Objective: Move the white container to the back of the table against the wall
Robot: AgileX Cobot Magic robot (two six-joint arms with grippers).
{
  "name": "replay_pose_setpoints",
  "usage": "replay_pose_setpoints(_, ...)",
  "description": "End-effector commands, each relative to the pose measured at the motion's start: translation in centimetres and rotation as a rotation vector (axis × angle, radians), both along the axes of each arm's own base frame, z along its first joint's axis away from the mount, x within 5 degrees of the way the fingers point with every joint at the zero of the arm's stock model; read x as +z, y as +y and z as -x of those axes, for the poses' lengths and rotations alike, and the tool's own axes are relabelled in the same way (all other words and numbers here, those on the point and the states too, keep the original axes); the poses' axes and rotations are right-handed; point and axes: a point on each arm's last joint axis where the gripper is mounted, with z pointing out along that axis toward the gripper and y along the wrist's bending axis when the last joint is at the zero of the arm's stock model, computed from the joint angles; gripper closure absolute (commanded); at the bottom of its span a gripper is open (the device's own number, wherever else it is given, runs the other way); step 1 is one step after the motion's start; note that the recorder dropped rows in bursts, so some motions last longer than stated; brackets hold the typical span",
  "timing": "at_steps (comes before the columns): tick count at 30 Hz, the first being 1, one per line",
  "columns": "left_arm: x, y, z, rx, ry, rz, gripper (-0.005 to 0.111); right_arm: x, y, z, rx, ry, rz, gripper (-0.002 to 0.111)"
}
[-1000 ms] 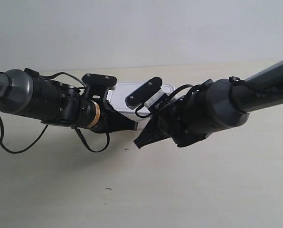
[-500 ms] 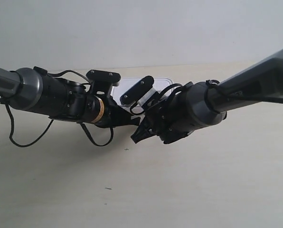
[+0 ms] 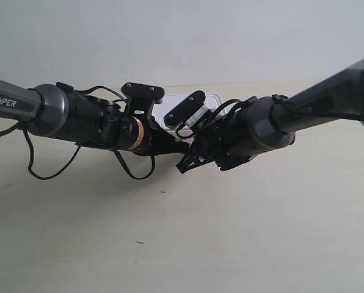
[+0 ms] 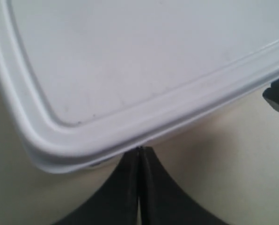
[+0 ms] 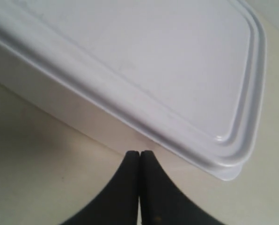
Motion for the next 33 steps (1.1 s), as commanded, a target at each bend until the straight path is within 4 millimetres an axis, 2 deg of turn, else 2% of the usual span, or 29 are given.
replay_pose_setpoints(1, -0.3, -0.4, -0.6, 0.002, -0.009, -0.003, 0.107, 0.2, 0.2, -0.7, 0.009, -0.014, -0.018, 0.108)
replay_pose_setpoints(9, -0.2, 0.0, -1.6, 0.019, -0.028, -0.003, 0.107, -0.7, 0.9, -1.9, 0.039, -0.037, 0.015, 0.108)
replay_pose_setpoints(13, -0.7, 0.5, -2.3, 0.028, -0.027, 0.001, 0.107, -0.3, 1.2, -2.3, 0.044, -0.057, 0.017, 0.108)
replay_pose_setpoints(19, -0.2, 1.1, -3.3, 0.020, -0.053, 0.010, 0.107, -0.6, -0.1, -3.2, 0.033, -0.049, 0.014, 0.108)
replay_pose_setpoints(23, -0.7, 1.5, -3.9, 0.030, -0.052, 0.014, 0.107, -0.6, -0.3, -3.4, 0.050, -0.052, 0.022, 0.108)
replay_pose_setpoints(27, -1.3, 1.2, -4.4, -0.061, -0.085, -0.064, 0.107, -0.2, -0.1, -3.7, 0.064, -0.072, 0.027, 0.108)
replay_pose_setpoints(33, -1.3, 1.4, -4.6, -0.099, -0.103, -0.105, 0.107, 0.5, 0.5, -4.3, 0.097, -0.092, 0.022, 0.108)
